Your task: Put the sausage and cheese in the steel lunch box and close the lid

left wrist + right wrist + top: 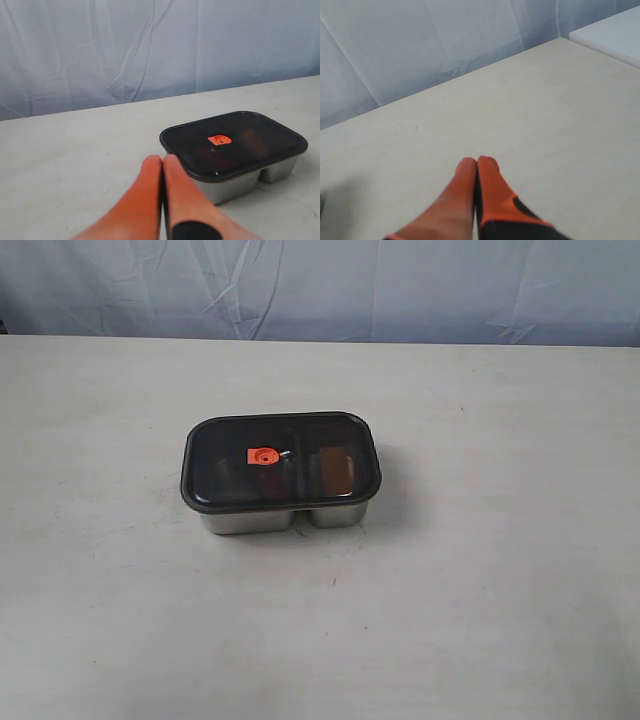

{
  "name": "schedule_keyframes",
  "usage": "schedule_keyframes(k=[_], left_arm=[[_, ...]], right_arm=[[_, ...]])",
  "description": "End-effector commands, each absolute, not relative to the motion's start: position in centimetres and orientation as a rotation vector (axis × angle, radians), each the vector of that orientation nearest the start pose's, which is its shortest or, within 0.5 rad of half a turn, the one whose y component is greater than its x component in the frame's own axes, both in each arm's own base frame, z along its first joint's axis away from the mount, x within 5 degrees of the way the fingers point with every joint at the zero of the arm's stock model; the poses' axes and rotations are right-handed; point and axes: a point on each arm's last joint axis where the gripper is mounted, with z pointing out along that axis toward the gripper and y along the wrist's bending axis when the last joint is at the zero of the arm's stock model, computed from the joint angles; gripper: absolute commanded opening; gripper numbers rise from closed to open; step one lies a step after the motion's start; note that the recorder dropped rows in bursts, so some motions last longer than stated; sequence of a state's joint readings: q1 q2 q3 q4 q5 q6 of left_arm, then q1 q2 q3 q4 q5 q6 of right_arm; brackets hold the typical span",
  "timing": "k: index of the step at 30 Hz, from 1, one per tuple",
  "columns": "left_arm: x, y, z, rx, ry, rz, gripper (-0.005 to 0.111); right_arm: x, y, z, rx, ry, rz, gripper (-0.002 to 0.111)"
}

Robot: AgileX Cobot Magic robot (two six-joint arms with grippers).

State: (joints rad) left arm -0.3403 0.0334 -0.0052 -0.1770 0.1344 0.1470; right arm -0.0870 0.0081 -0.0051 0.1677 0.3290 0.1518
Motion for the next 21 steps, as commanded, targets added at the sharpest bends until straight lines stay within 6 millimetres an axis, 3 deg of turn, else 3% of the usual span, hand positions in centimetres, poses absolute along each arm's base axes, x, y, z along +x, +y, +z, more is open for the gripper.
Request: schedule_keyframes(k=[1,10,21], left_arm=[[5.2,-2.1,19.4,0.229,1.687,-0.349,0.000],[5.2,-1.9,19.2,0.192,1.714,-0.328,0.000],[5.5,-0.4,19.2,-0.036,1.717,-0.132,0.000]], right_arm=[[5.4,0.0,18.5,0.322,1.773,0.203,0.000],[5.4,0.0,18.5,0.323,1.775,0.205,0.000],[5.4,0.0,18.5,0.323,1.775,0.205,0.000]])
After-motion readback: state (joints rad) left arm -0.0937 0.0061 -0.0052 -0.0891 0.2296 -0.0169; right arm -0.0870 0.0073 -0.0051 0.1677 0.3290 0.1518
